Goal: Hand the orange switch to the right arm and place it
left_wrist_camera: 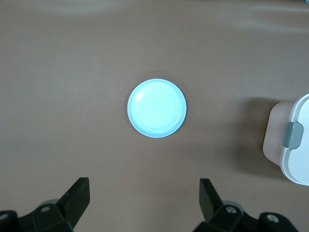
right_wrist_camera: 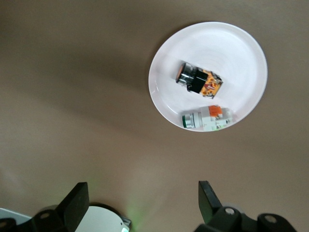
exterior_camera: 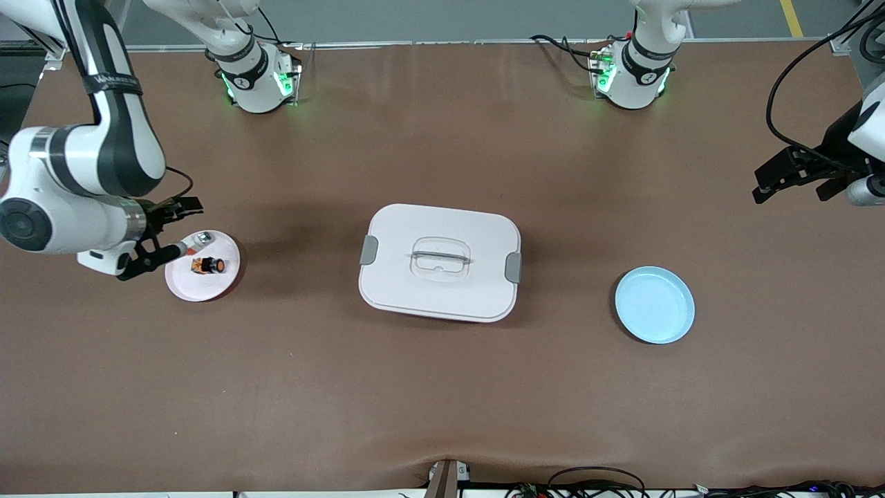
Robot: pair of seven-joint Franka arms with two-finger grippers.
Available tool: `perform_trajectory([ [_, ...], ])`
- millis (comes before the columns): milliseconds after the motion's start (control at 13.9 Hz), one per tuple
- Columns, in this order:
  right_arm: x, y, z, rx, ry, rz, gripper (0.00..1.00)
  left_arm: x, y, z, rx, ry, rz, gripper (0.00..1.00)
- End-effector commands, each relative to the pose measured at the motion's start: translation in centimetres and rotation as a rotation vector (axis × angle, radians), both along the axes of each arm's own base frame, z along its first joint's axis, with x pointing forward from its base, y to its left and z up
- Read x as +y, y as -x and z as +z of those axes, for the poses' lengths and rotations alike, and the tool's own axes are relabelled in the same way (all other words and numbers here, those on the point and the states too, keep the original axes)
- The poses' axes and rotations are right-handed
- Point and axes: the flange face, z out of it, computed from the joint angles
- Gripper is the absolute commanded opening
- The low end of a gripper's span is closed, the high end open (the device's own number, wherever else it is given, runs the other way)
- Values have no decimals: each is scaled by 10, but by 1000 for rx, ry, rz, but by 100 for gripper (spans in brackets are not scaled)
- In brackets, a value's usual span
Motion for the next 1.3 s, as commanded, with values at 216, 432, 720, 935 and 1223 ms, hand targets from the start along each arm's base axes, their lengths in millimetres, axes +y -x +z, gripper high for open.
perform_trajectory([
  [216, 17, -3, 69, 32, 46, -235, 100, 3, 0, 5, -1, -14, -14, 100],
  [432, 22, -5, 103, 30, 53, -275, 100, 2, 0, 5, 0, -12, -15, 100],
  [720, 21, -12, 153, -13, 27, -281, 100, 2, 1, 5, 5, -16, -15, 100],
  [935, 9, -15, 166, 29, 49, -292, 100, 2, 1, 5, 5, -14, -15, 100],
  [1223, -1, -17, 175, 6, 40, -312, 100, 1, 1, 4, 6, -14, -17, 100],
])
